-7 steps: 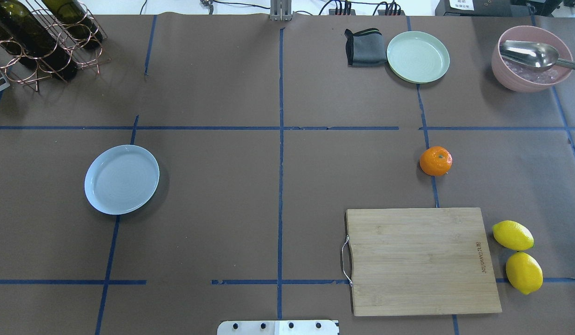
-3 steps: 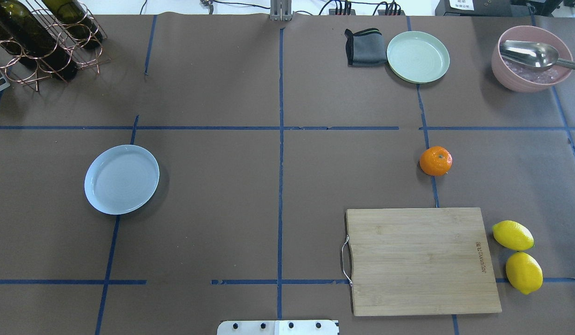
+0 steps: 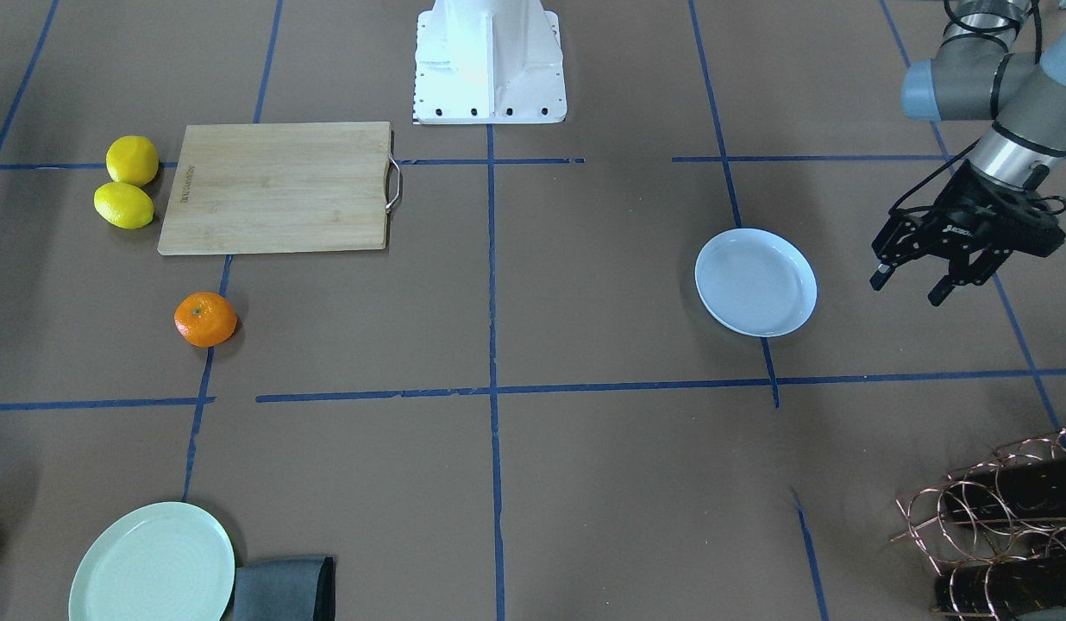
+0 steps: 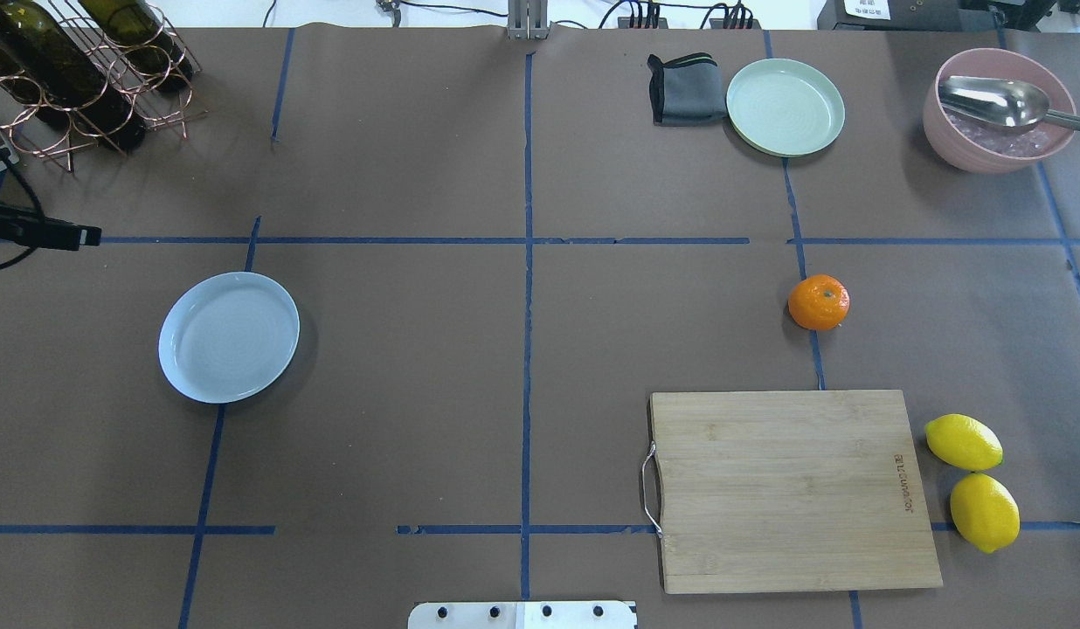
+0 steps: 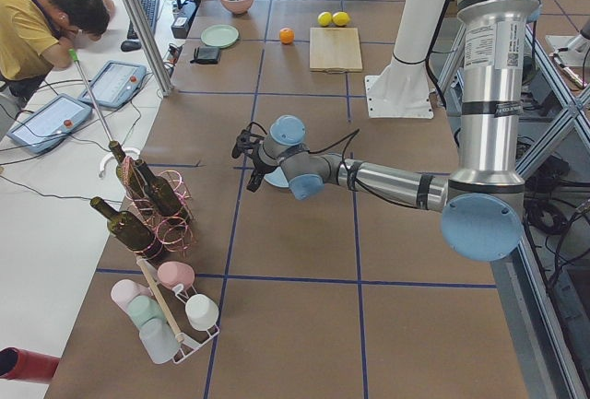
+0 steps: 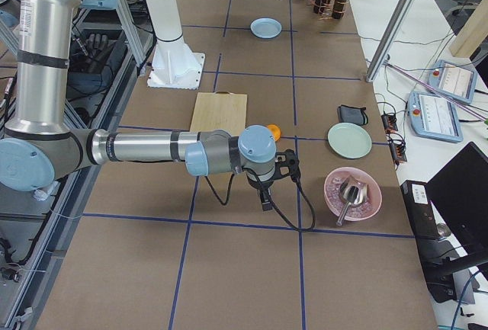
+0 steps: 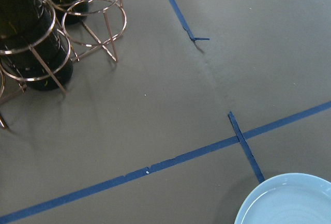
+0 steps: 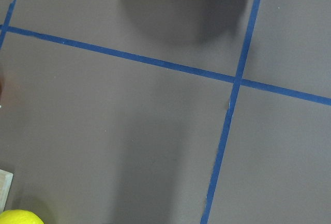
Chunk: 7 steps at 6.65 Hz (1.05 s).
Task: Pick orange to plate
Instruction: 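Push the light blue plate toward the table center with the left gripper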
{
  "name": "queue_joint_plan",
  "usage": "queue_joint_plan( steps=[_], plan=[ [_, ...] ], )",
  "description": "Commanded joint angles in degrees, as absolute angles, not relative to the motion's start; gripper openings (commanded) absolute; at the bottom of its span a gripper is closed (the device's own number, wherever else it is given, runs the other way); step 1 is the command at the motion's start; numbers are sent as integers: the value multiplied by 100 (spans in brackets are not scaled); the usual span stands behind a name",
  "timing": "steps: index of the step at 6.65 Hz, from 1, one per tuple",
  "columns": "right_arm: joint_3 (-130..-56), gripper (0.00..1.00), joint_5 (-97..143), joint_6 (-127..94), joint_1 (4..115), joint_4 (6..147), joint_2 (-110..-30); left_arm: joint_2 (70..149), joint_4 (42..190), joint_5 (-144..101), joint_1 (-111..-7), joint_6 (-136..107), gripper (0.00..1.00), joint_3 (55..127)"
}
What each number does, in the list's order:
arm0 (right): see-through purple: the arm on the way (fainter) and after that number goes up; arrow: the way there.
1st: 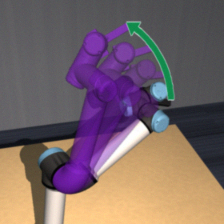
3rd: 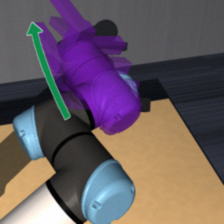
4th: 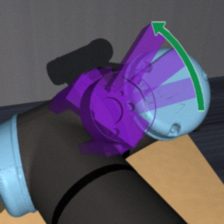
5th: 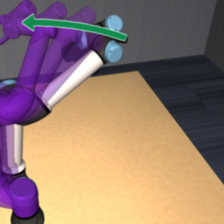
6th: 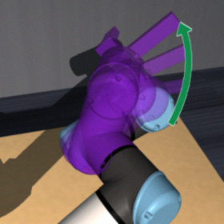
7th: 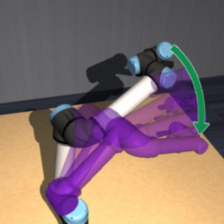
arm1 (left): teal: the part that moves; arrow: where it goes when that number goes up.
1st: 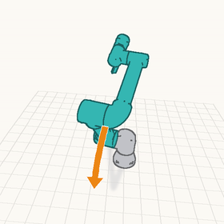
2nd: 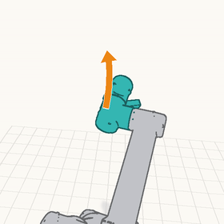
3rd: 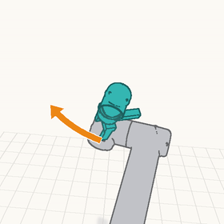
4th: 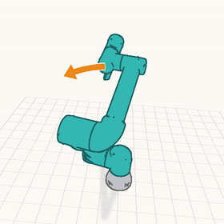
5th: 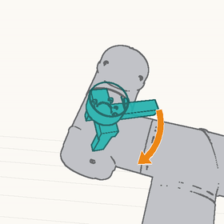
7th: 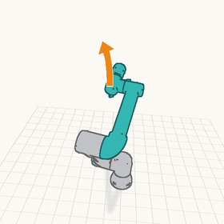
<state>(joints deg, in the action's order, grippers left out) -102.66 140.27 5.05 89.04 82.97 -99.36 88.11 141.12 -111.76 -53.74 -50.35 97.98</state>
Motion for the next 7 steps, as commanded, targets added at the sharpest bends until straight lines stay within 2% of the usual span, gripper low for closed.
queue_joint_plan(
  steps=[1,6,7],
  plan=[
    [-10266,100,14027,501,8903,8297,-9940,8807,14159,-10417,-4494,-6501,56,9782],
    [-10266,100,14027,492,8903,8306,-9958,8798,14168,-10108,-4035,-6521,55,9484],
    [-10266,100,14027,492,8903,8306,-9958,8798,14211,-10107,-4034,-6539,11,9483]
  ],
)
